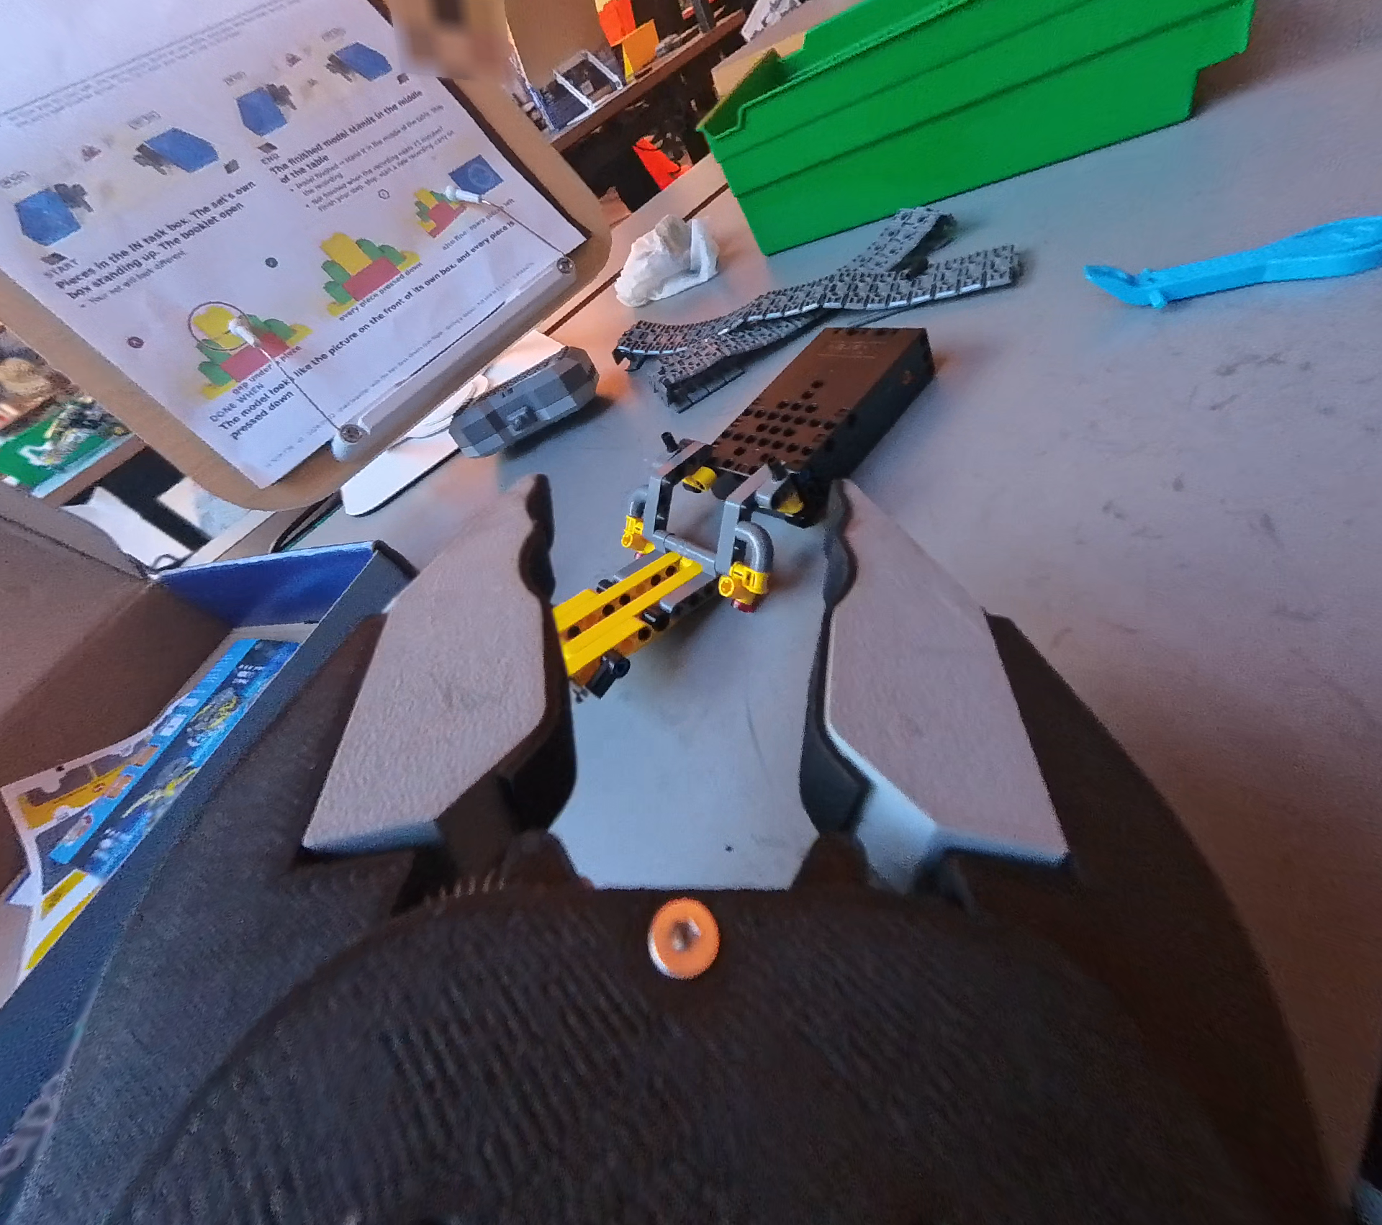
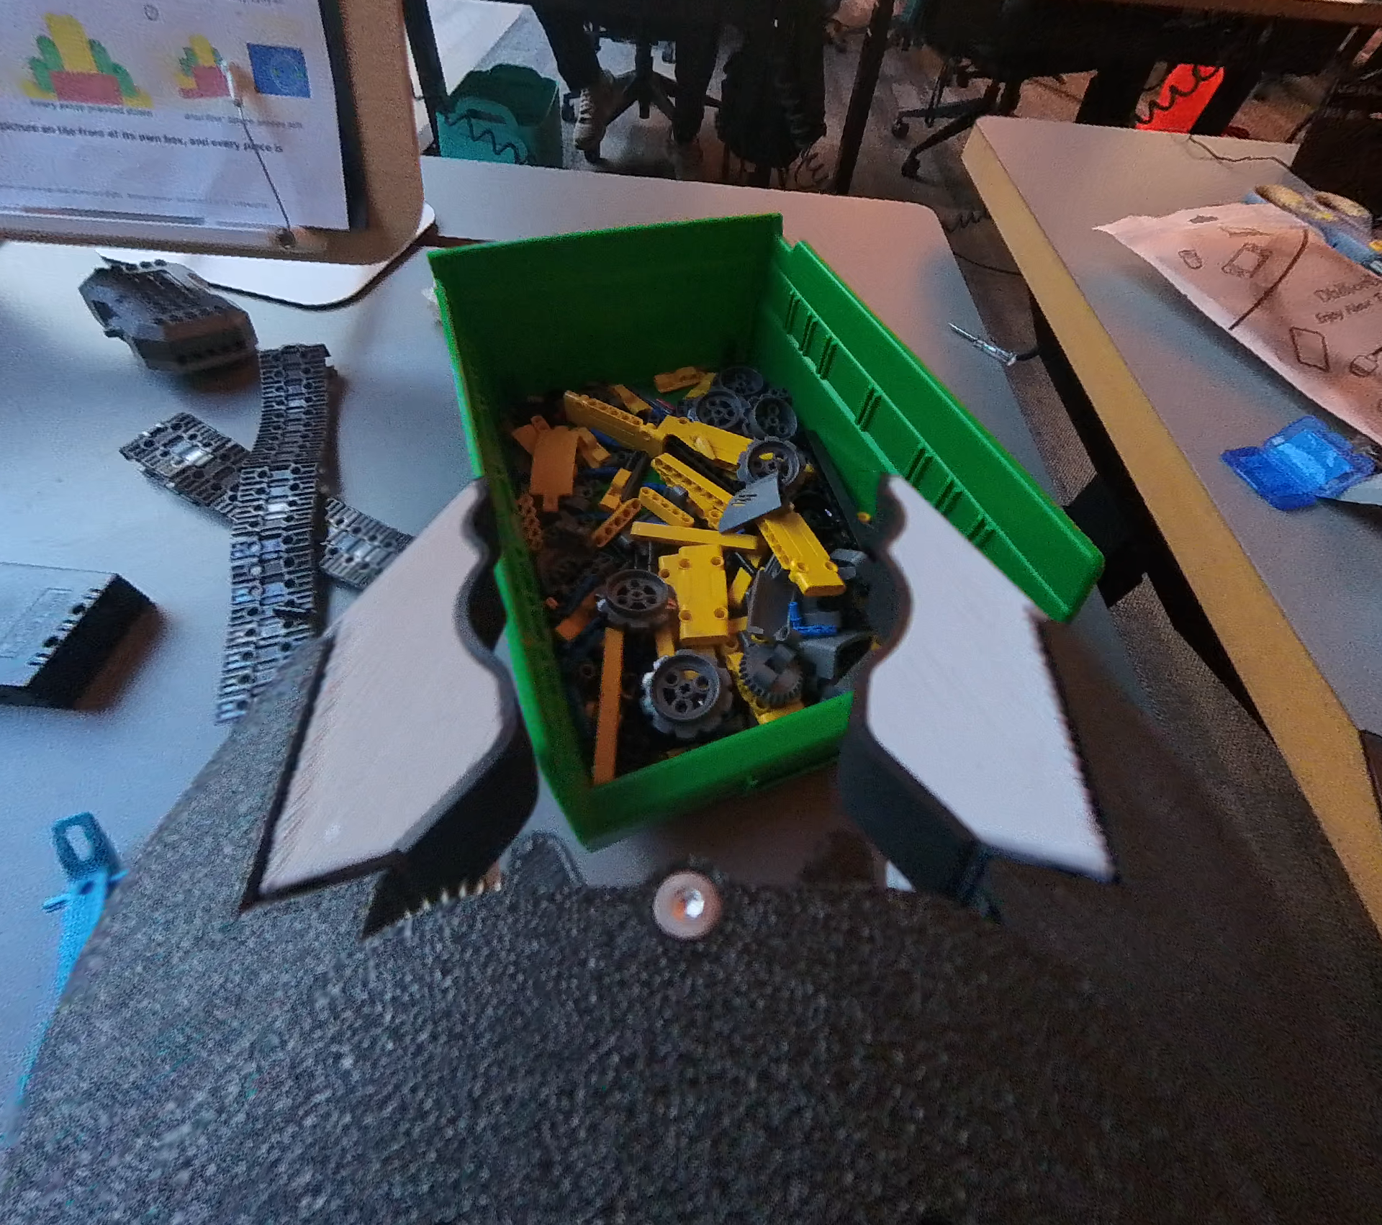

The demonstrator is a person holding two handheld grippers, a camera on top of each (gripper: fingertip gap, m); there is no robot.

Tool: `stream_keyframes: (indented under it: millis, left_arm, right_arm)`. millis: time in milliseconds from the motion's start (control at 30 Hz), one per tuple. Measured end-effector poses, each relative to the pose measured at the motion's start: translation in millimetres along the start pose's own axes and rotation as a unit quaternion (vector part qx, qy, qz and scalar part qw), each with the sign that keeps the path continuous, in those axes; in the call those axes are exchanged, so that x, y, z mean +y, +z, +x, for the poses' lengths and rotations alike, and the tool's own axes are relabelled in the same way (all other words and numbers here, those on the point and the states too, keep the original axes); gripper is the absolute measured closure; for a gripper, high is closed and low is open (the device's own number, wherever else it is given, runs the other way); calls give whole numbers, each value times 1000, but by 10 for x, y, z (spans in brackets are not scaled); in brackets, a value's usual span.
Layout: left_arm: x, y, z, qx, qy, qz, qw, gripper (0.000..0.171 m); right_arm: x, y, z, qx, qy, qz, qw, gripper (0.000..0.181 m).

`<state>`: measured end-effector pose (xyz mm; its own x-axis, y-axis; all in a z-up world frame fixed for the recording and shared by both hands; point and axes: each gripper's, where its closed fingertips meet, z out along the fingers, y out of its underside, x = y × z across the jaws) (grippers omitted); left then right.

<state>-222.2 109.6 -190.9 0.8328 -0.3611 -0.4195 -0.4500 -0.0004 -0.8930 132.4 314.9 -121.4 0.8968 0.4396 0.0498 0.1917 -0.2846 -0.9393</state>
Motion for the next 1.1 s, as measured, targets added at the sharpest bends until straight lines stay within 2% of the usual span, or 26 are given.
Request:
stream_keyframes:
  millis: [33,67,100,167,200,267,300,333,400,433,500,600,733,900,1033,1100]
  left_arm:
    - [-1,0,1,5,-5,1,1000,99]
    - [4,3,-13,5,-11,0,1000,87]
    - [12,8,-15,8,-17,-3,1000,82]
    - [41,15,53,40,-21,-13,999,100]
    - [60,24,69,49,-25,-19,998,99]
    - [102,45,107,70,-32,-35,996,99]
    - [119,57,106,73,-37,-41,996,98]
    - [130,64,122,81,-39,-45,995,98]
    - [148,75,121,83,-43,-51,994,97]
    - [148,75,121,82,-42,-51,994,97]
    - [142,66,117,79,-38,-48,995,99]
    - [133,60,126,74,-25,-45,996,101]
    - [156,74,162,76,-11,-53,996,102]
    - [172,84,184,74,3,-59,995,103]
    - [174,85,190,73,7,-60,996,103]
    - [177,88,191,74,6,-61,995,103]
  right_arm:
    - [-47,-29,-76,-13,0,7,1000,88]
    - [-114,-68,-164,-27,-2,19,999,95]
    - [-192,-116,-252,-37,-9,34,999,94]
    - [-308,-204,-548,-82,-31,51,995,95]
    - [-323,-233,-768,-123,-39,50,990,100]
    - [-247,-253,-1278,-217,-48,30,974,122]
    - [-171,-222,-1498,-249,-49,13,967,126]
    - [-66,-157,-1679,-268,-57,-6,962,126]
    - [234,65,-1887,-268,-93,-58,957,143]
    - [405,195,-1919,-255,-107,-89,957,147]
    - [694,379,-1976,-248,-118,-136,952,143]
    - [905,548,-1957,-234,-129,-156,951,146]
    - [1016,646,-1900,-221,-142,-164,951,155]
    - [1175,742,-1896,-217,-148,-185,947,157]
    - [1180,785,-1921,-224,-144,-174,948,165]
    - [1172,805,-1926,-223,-146,-167,949,162]
